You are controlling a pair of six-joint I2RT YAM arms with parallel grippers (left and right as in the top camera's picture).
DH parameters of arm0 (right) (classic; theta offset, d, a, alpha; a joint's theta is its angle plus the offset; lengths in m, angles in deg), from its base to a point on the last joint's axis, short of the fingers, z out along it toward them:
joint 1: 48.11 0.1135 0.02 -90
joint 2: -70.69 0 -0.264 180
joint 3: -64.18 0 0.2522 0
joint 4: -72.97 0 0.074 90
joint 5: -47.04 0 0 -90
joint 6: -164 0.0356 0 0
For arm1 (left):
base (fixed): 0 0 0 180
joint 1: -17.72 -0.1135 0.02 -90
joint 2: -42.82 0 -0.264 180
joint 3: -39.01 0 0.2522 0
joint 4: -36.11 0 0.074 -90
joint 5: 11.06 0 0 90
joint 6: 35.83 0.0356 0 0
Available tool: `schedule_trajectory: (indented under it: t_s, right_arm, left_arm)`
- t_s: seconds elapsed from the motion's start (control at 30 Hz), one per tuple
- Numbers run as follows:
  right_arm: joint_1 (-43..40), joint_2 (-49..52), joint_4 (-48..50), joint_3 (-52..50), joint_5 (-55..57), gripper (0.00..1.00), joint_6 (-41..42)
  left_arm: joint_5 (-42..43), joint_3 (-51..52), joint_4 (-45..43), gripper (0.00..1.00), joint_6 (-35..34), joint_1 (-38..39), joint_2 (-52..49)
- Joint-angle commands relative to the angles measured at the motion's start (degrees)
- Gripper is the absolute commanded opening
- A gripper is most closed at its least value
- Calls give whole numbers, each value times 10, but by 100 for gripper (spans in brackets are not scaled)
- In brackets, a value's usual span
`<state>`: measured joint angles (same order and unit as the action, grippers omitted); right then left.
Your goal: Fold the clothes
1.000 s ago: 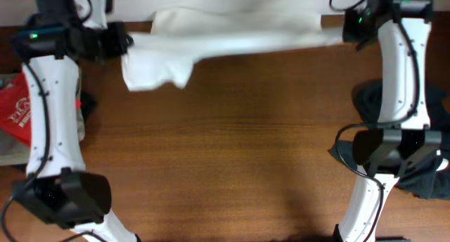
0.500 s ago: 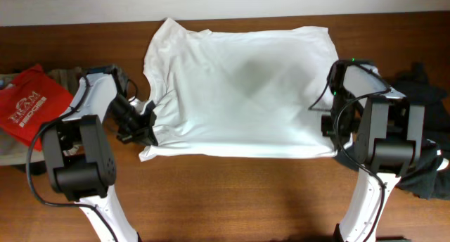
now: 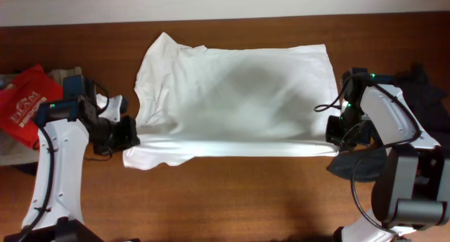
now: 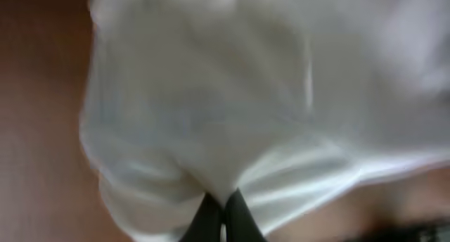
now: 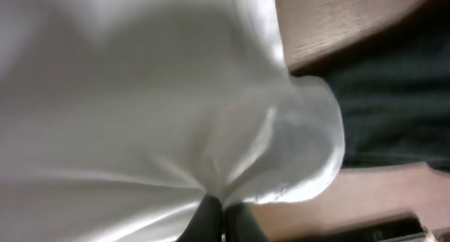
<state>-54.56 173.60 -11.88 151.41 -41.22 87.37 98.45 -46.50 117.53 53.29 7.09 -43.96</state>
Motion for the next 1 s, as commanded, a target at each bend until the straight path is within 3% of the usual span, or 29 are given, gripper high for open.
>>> schedule_trajectory:
  t_s: [0.0,0.07,0.23,0.5,0.57,0.7,0.73,0.77,0.9,0.97]
  right_arm:
    - [-4,-2,69,1,15,4,4]
    - [-4,-2,151,2,15,4,4]
    - [-4,-2,308,2,14,5,4]
    - [-3,0,440,2,12,12,5]
    - [-3,6,438,2,12,15,5]
    - [-3,57,387,-1,-54,17,-17]
    - [-3,71,378,-1,-86,20,-37]
    - [-3,88,372,-1,-120,31,-53]
    - [-3,110,403,-1,-123,41,-54]
    - [-3,110,416,-1,-116,38,-54]
  left_arm:
    - [37,2,-104,0,-43,-4,1]
    - [43,2,-184,1,-60,-4,-5]
    - [49,2,-286,5,-64,-4,-69]
    - [52,2,-530,9,-64,10,-214]
    - [49,2,-566,40,-64,27,-228]
    - [7,1,-536,49,-64,24,-229]
    - [18,1,-502,50,-64,25,-229]
    - [23,1,-442,50,-64,27,-229]
    - [21,2,-352,50,-64,29,-229]
    - [21,2,-352,50,-64,29,-229]
